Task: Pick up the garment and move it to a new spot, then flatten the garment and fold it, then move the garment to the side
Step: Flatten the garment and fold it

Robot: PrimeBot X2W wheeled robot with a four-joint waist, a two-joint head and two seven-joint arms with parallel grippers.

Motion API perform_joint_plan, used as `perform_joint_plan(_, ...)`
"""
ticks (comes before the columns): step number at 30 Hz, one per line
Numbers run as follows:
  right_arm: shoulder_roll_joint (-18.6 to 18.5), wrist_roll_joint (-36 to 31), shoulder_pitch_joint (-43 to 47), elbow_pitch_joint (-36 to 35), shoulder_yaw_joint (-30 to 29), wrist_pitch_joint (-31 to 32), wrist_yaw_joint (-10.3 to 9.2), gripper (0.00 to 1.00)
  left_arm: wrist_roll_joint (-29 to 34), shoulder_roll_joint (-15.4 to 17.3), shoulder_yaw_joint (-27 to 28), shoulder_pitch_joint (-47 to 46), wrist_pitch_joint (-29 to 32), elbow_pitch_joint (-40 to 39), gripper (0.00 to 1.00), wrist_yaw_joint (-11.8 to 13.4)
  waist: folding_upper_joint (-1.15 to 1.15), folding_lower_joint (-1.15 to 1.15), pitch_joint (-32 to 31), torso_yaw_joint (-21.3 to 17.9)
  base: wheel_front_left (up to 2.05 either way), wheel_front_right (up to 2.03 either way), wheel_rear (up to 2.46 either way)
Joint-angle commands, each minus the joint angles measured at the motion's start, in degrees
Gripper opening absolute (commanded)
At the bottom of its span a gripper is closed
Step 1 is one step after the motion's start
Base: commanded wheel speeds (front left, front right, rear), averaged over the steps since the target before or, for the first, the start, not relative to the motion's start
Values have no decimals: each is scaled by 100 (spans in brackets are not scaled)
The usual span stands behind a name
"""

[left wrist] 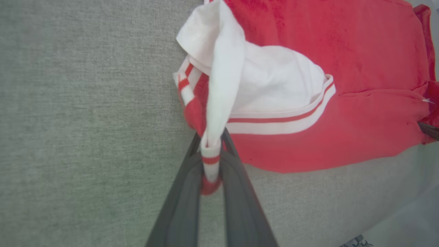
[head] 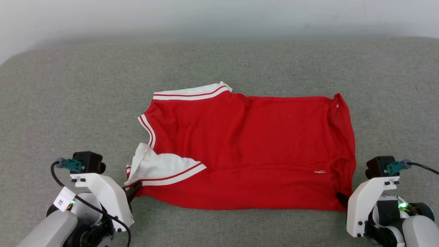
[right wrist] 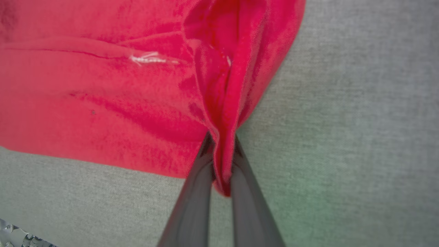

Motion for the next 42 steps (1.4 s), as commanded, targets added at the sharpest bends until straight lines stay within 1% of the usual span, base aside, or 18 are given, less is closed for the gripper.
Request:
perform_joint_plan(1, 29, 15, 35, 143, 54, 12, -3, 0, 46, -6, 35, 47, -74, 23, 0, -12, 0, 0, -38, -6, 0, 0, 0)
perform_joint_plan(6, -116, 97, 9, 67, 51, -60, -3, 0, 59, -47, 46, 144, -243, 73, 0, -14, 0, 0, -270, -30, 0, 0, 0)
perform_joint_plan(12, -262, 206, 243, -125, 152, -58, -3, 0, 70, -66, 22, 456, -420, 49, 0, 109, 0, 0, -768, -27, 0, 0, 0)
perform_joint_plan(15, -333, 245, 448, -243, 166, 0, -3, 0, 14, -64, 33, 683, -493, 13, 0, 201, 0, 0, -1008, -11, 0, 0, 0)
perform_joint_plan(19, -380, 297, 759, -509, 137, 116, -3, 0, -51, 45, 46, 1035, -539, -153, 0, 361, 0, 0, -1238, 20, 0, 0, 0)
perform_joint_plan(25, -324, 320, 1285, -1016, 46, 248, -3, 0, -220, 273, 128, 1665, -573, -503, 0, 672, 0, 0, -1368, 51, 0, 0, 0)
perform_joint_plan(28, -266, 311, 1536, -1181, -5, 273, -3, 0, -341, 335, 165, 1980, -567, -639, 0, 801, 0, 0, -1397, 56, 0, 0, 0)
perform_joint_plan(30, -226, 284, 1665, -1202, -40, 227, -3, 0, -407, 338, 156, 2139, -570, -685, 0, 856, 0, 0, -1393, 61, 0, 0, 0)
perform_joint_plan(33, -99, 323, 1823, -1065, -108, 130, -3, 0, -367, 242, 59, 2232, -602, -629, 0, 850, 0, 0, -1371, 81, 0, 0, 0)
perform_joint_plan(34, -82, 305, 1852, -1006, -126, 78, -3, 44, -350, 186, 41, 2211, -653, -595, 0, 832, 0, 0, -1358, 85, 0, 0, 0)
perform_joint_plan(35, -67, 289, 1878, -956, -140, 10, -3, 100, -336, 123, 24, 2178, -681, -550, 27, 816, 0, 0, -1345, 91, 0, 0, 0)
perform_joint_plan(36, -15, 315, 1904, -910, -172, -85, -3, 100, -324, 75, -14, 2155, -670, -497, 48, 793, 0, 0, -1337, 95, 0, 0, 0)
perform_joint_plan(37, 8, 312, 1932, -863, -170, -166, -3, 100, -310, 39, -27, 2117, -667, -451, 80, 772, 0, 0, -1330, 97, 0, 0, 0)
perform_joint_plan(38, 31, 313, 1952, -841, -163, -270, -3, 100, -299, 1, -41, 2065, -694, -412, 100, 751, 0, 0, -1324, 100, 0, 0, 0)
perform_joint_plan(42, 105, 293, 1978, -894, -243, -945, -2, 100, -195, -77, -52, 1931, -826, -244, 100, 648, 0, 0, -1320, 87, 0, 0, 0)
